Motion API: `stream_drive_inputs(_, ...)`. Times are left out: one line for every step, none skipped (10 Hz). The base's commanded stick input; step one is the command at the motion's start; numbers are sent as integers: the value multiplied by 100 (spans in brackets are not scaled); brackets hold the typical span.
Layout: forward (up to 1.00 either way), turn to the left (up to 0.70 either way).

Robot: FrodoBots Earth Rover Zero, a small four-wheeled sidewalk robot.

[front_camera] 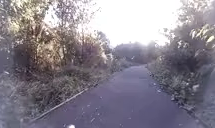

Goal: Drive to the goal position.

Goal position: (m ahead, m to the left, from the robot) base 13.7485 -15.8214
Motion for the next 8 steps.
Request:
stream_drive_inputs(0,0)
stream_drive_inputs(0,0)
stream_drive_inputs(0,0)
stream_drive_inputs(0,0)
stream_drive_inputs(20,0)
stream_drive_inputs(45,0)
stream_drive_inputs(45,0)
stream_drive_inputs(45,0)
